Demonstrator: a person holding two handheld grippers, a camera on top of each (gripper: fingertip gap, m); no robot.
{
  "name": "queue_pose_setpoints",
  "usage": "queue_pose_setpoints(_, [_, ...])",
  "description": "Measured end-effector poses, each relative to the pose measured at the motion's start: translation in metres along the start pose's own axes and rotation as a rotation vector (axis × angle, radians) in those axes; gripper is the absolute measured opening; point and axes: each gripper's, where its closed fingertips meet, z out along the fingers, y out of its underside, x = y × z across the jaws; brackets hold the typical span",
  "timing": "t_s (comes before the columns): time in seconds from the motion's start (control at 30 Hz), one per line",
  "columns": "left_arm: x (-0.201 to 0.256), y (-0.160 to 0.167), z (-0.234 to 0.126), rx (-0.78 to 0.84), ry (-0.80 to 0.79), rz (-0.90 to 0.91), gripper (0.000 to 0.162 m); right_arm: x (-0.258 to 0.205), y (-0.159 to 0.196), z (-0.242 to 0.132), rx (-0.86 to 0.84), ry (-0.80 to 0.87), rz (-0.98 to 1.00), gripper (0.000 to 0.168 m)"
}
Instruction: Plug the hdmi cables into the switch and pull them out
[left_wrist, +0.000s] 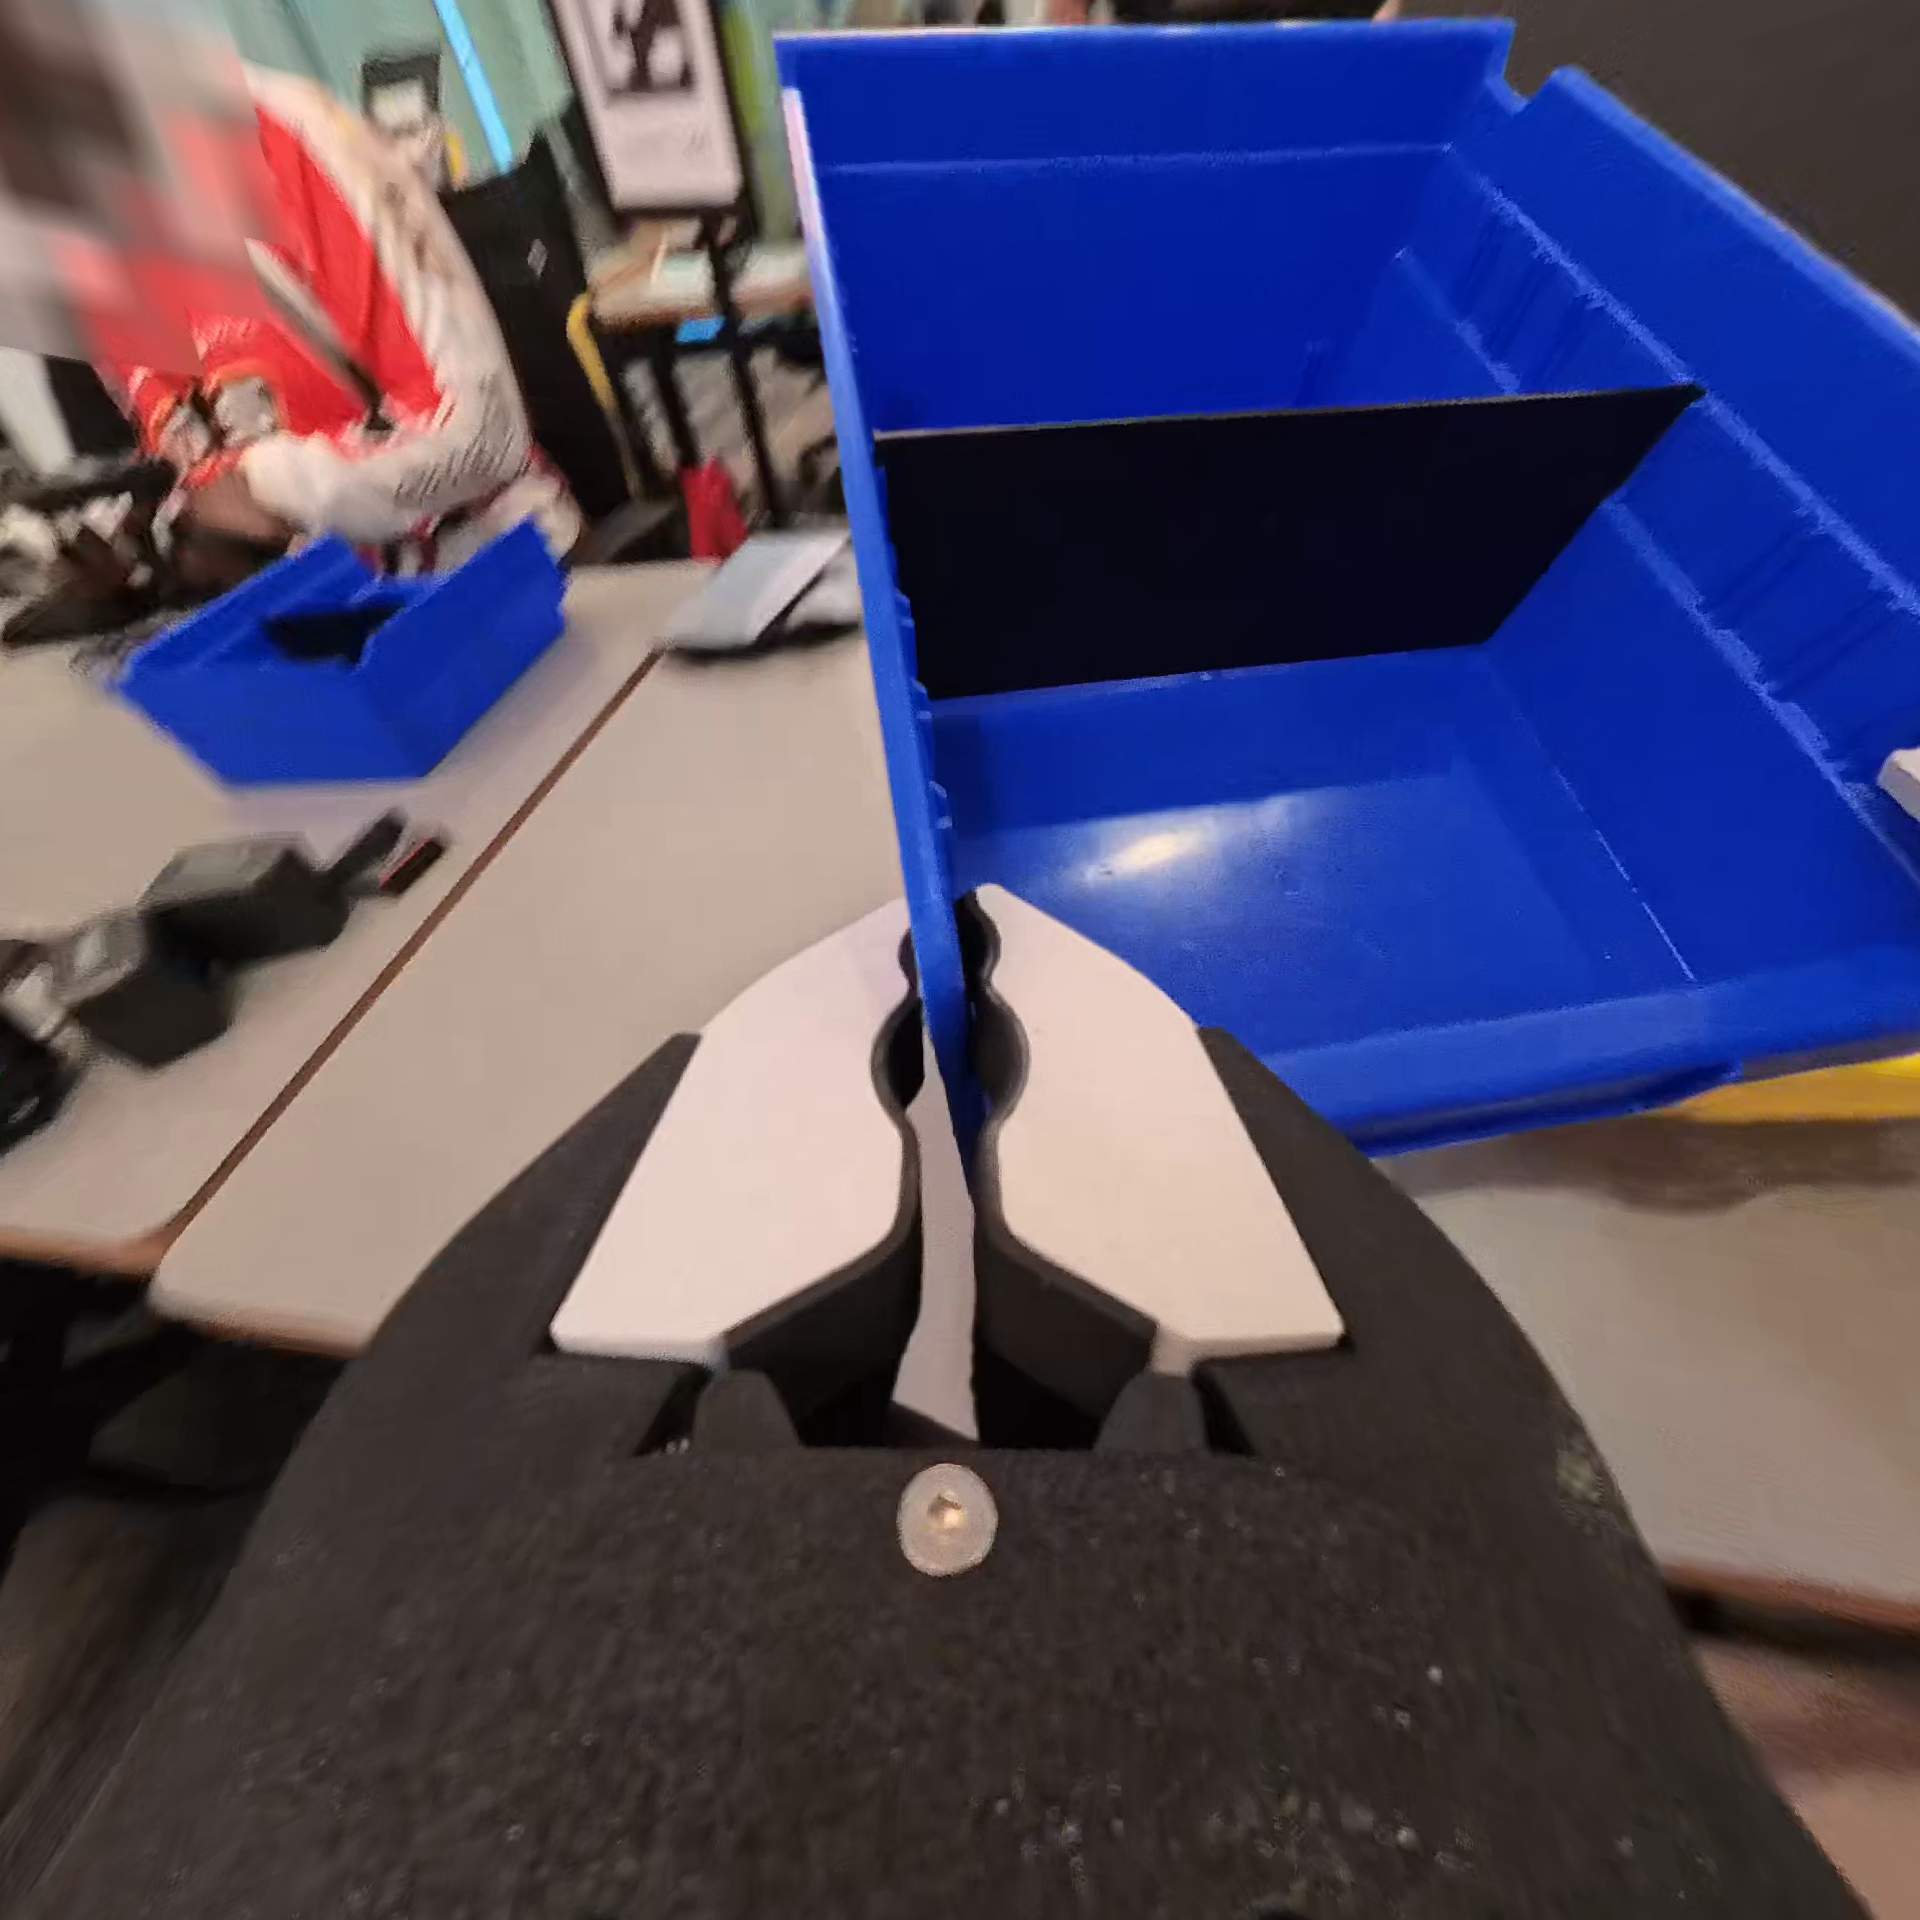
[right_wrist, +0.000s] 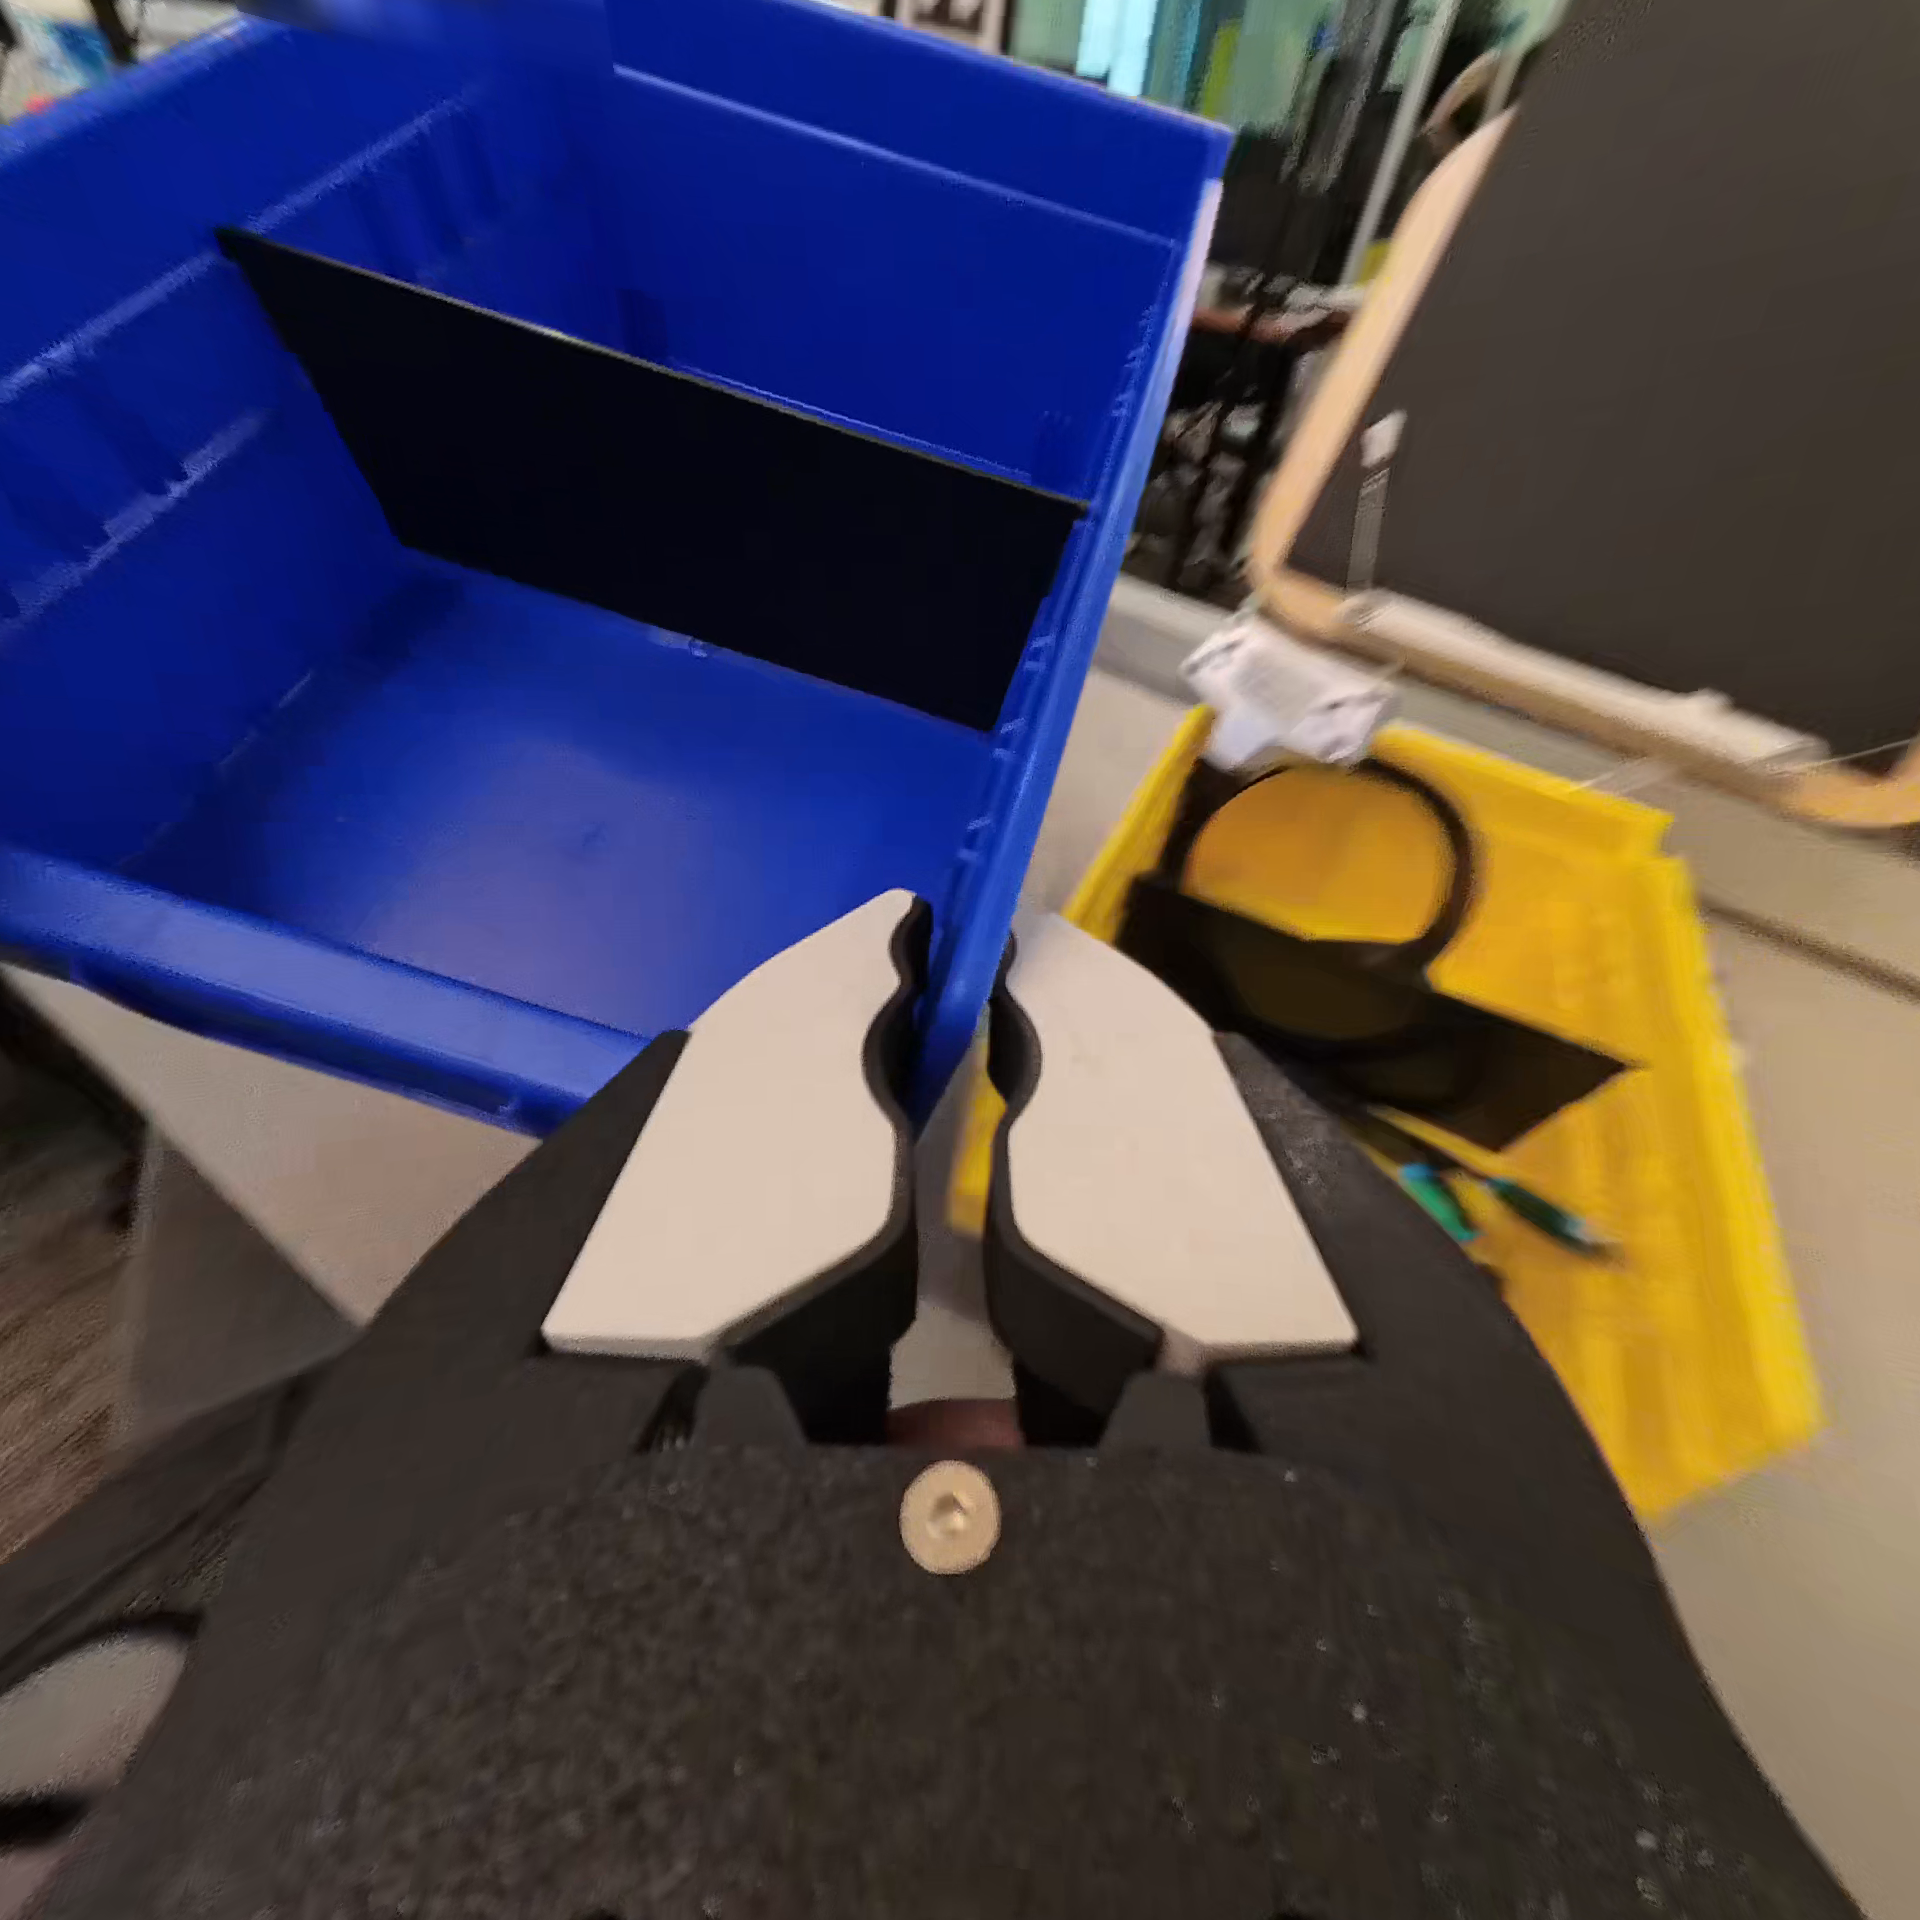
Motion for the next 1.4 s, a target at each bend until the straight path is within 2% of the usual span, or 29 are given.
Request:
queue_pose_setpoints(0.13, [0.097, -0.059, 0.025, 0.147, 0.214, 0.016, 0.004, 0.096, -0.045, -0.049, 0.145, 0.175, 0.041, 0.008])
queue_pose_setpoints(0.23, [0.194, -0.077, 0.041, 0.174, 0.379, 0.030, 0.004, 0.179, -0.041, -0.096, 0.135, 0.355, 0.024, 0.007])
queue_pose_setpoints(0.37, [0.333, -0.067, 0.054, 0.101, 0.565, 0.018, 0.004, 0.289, 0.010, -0.153, -0.009, 0.549, 0.074, 0.006])
queue_pose_setpoints(0.47, [0.427, -0.042, 0.061, 0.050, 0.630, 0.030, 0.004, 0.363, 0.063, -0.188, -0.115, 0.649, 0.095, 0.005])
queue_pose_setpoints(0.57, [0.491, -0.007, 0.072, -0.008, 0.647, 0.062, 0.004, 0.419, 0.116, -0.200, -0.206, 0.655, 0.101, 0.005])
queue_pose_setpoints(0.67, [0.524, 0.025, 0.081, -0.065, 0.638, 0.097, 0.006, 0.452, 0.163, -0.192, -0.286, 0.577, 0.132, 0.006])
queue_pose_setpoints(0.77, [0.535, 0.045, 0.082, -0.105, 0.620, 0.107, 0.009, 0.466, 0.195, -0.180, -0.333, 0.484, 0.200, 0.005])
queue_pose_setpoints(0.87, [0.538, 0.056, 0.081, -0.120, 0.621, 0.120, 0.011, 0.468, 0.214, -0.172, -0.344, 0.423, 0.263, 0.005])
queue_pose_setpoints(0.93, [0.542, 0.064, 0.079, -0.143, 0.651, 0.117, 0.014, 0.471, 0.218, -0.169, -0.312, 0.436, 0.276, 0.004])
queue_pose_setpoints(1.03, [0.553, 0.075, 0.066, -0.198, 0.774, 0.133, 0.023, 0.482, 0.227, -0.169, -0.302, 0.492, 0.309, 0.009])
queue_pose_setpoints(1.07, [0.551, 0.075, 0.061, -0.205, 0.800, 0.158, 0.019, 0.485, 0.228, -0.171, -0.293, 0.503, 0.336, 0.009])
queue_pose_setpoints(1.1, [0.545, 0.073, 0.056, -0.207, 0.809, 0.185, 0.026, 0.490, 0.229, -0.175, -0.293, 0.531, 0.353, 0.016])
queue_pose_setpoints(1.13, [0.534, 0.069, 0.051, -0.205, 0.809, 0.204, 0.032, 0.493, 0.229, -0.180, -0.296, 0.557, 0.356, 0.027])
queue_pose_setpoints(1.2, [0.505, 0.057, 0.037, -0.208, 0.851, 0.165, 0.031, 0.492, 0.215, -0.194, -0.271, 0.595, 0.333, 0.036])
queue_pose_setpoints(1.27, [0.455, 0.042, 0.032, -0.193, 0.828, 0.123, 0.031, 0.480, 0.186, -0.207, -0.237, 0.613, 0.255, 0.044])
queue_pose_setpoints(1.33, [0.390, 0.023, 0.038, -0.129, 0.729, 0.105, 0.034, 0.450, 0.154, -0.206, -0.200, 0.564, 0.168, 0.046])
queue_pose_setpoints(1.4, [0.319, 0.010, 0.052, -0.067, 0.566, 0.148, 0.043, 0.403, 0.128, -0.186, -0.151, 0.450, 0.121, 0.046])
